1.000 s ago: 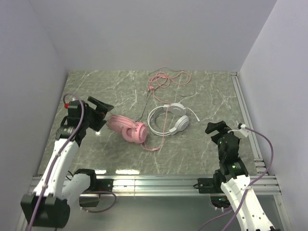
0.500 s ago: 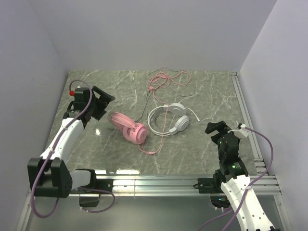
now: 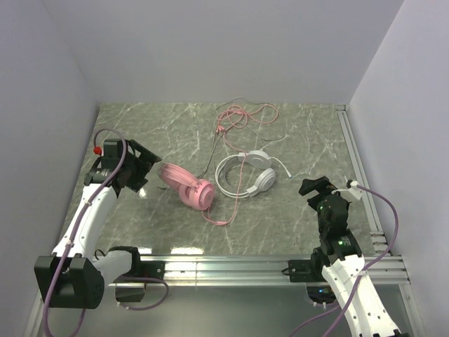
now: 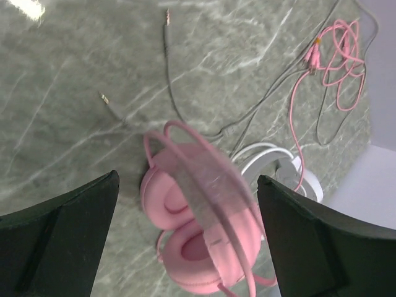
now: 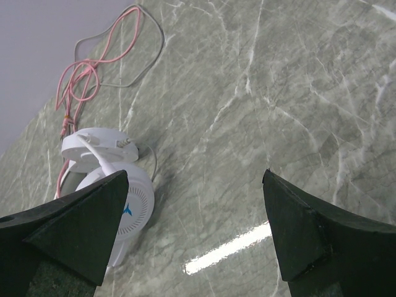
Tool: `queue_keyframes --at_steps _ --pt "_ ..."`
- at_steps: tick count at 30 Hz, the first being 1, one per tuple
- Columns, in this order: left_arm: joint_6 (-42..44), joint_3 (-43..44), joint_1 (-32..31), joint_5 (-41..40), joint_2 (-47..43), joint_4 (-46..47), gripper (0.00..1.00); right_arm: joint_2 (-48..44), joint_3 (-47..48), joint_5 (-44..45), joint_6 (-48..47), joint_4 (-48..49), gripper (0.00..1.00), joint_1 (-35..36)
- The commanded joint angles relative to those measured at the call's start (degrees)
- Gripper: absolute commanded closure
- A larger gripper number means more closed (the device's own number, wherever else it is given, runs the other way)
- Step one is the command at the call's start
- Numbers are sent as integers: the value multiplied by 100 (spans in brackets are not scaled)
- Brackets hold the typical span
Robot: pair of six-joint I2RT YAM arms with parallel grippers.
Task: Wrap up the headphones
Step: Grab headphones with the left arm
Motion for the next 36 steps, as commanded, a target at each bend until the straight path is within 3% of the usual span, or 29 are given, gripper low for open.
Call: queue_keyframes --at_steps 1,6,16,23,25,28,29,34,36 --pt "-219 157 15 247 -256 -441 1 18 117 -22 -65 205 4 -12" --pt "-719 -90 15 995 -353 -73 1 27 126 -22 -56 187 4 -12" --pt "-1590 -468 15 1435 -177 736 1 36 126 -13 -56 196 4 -12" --pt "-2100 -890 -11 1402 -116 1870 2 36 126 -22 -56 205 4 -12" --pt "-2276 -1012 -124 1173 -177 2238 10 44 126 -22 -74 205 5 -20" --pt "-2390 -1136 -222 821 -273 2598 38 53 126 -22 -65 205 5 -20" --pt "-2373 -1145 -222 785 -291 2635 54 53 126 -22 -65 205 5 -12" --pt "-2022 -1110 -222 697 -370 2652 72 70 117 -22 -74 231 5 -20" --pt "-1751 -1066 -222 767 -397 2757 86 97 126 -57 -83 249 5 -12"
